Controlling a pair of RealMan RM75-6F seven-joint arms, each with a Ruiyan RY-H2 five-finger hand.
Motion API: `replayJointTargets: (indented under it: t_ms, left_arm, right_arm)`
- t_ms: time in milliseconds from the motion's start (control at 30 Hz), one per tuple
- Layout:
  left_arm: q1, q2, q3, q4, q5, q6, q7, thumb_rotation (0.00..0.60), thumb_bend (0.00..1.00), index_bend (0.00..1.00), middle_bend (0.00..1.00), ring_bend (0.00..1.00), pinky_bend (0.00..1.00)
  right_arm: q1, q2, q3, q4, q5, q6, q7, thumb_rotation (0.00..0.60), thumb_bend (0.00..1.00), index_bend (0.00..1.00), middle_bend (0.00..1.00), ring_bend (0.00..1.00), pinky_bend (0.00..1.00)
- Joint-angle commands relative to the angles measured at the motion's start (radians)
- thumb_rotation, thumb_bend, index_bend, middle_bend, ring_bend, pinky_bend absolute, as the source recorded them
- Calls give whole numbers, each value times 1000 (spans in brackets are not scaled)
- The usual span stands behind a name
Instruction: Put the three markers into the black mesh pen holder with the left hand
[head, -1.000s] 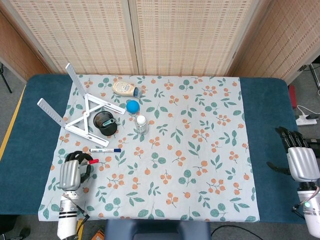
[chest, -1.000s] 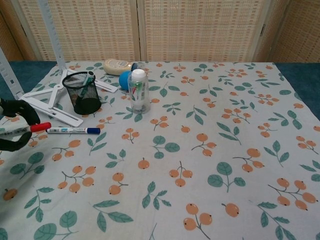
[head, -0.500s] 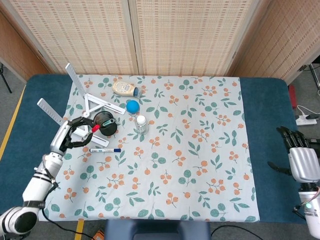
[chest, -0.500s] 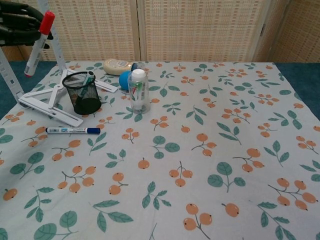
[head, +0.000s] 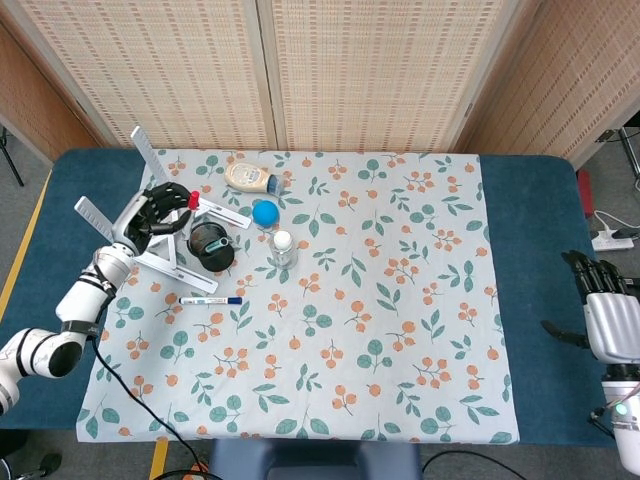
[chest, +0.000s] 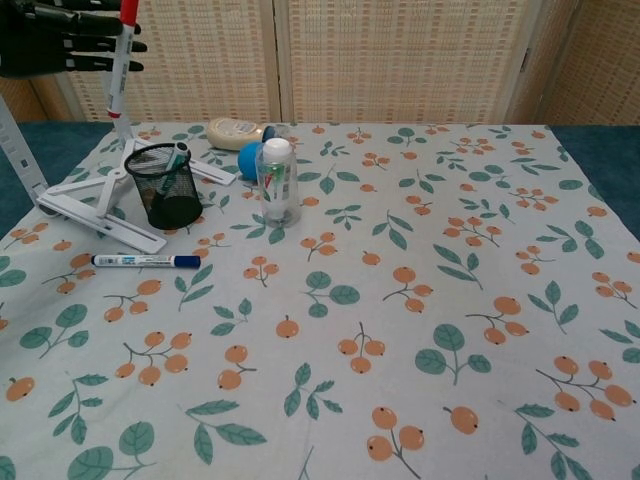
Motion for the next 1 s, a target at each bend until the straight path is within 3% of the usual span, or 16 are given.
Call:
replayJointTargets:
  t_ms: [33,367,600,1000]
  left_arm:
    - [-51,-63,75,101,119,70,-166,600,404,579,571,244,214]
    - [-146,-154,211,297,203,219,-412,600,403,579,570,242,210]
    - [-180,-228,306,406,216,275,-483,600,404,580,569,241,206]
    - [-227,-327,414,593,218,326,-559,600,403,583,566,235,203]
  right_arm:
    - [1,-1,0,1,2,-3,-3,600,27,111,75,126,97]
    - [-1,0,1,-3,-2,5,-9,600,27,111,74,126,97]
    - [-2,1,1,-5,-4,7,-9,600,27,111,74,126,97]
    - [-6,4,0,-10,-13,17,-6,600,27,111,74,126,97]
